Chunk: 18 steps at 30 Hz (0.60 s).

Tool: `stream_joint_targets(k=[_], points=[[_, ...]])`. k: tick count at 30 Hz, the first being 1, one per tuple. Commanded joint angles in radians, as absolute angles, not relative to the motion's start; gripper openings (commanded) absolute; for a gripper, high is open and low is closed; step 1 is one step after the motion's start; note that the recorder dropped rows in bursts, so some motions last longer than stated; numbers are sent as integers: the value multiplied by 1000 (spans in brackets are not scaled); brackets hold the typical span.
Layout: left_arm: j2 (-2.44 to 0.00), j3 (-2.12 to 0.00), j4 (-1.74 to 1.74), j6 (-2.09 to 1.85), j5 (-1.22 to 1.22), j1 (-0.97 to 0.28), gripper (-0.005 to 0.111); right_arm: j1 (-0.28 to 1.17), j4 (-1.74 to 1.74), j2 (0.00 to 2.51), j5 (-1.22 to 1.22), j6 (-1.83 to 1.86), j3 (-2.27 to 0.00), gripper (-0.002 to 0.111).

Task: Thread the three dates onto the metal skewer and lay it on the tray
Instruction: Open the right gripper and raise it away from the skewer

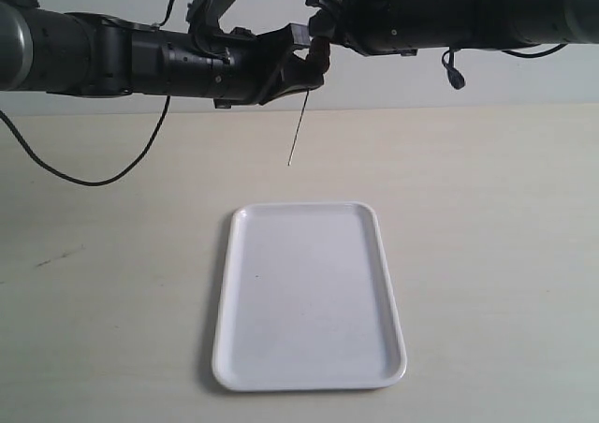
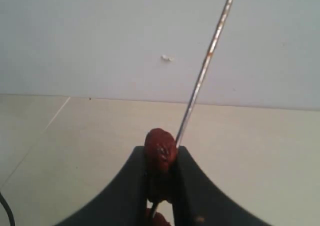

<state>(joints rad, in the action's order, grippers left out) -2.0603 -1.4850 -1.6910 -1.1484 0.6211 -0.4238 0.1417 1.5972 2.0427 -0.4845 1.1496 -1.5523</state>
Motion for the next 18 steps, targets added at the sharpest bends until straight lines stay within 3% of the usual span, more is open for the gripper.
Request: stream_joint_targets(k=[1,13,18], points=[[-2060,-1500,-1675,-1104,599,-421,0,150,1578,2038,-524,1158,-1542,7],[-2060,-1500,-1577,-1062,604,-421,0,150,1576,2038,-524,1158,-1542,8],[-2060,-1500,-1571,-1062,609,-421,0,150,1569,2038,-524,1158,-1542,27]])
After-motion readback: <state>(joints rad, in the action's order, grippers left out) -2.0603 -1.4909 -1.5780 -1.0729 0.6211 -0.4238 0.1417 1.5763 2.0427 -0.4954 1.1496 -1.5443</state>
